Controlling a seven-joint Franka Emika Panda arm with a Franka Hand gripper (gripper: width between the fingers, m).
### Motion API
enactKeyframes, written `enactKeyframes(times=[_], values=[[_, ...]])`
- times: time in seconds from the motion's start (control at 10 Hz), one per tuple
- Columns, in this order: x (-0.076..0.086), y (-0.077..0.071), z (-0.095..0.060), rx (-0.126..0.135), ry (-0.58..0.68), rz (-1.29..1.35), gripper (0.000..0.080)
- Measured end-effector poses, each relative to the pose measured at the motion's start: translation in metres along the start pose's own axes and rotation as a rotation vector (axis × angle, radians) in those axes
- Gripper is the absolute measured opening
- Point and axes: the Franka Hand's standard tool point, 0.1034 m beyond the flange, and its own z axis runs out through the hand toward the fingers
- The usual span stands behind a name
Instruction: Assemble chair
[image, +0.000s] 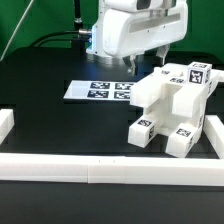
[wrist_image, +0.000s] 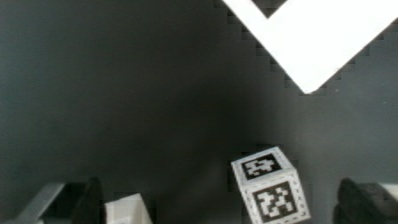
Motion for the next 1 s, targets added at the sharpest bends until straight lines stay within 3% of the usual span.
enactKeyframes(times=[0.2,1.0], values=[[0.007,0.001,0.004,-0.005,0.000,0.000,0.0648],[0.036,0.021,-0.011,-0.033,0.035,0.010,0.0648]])
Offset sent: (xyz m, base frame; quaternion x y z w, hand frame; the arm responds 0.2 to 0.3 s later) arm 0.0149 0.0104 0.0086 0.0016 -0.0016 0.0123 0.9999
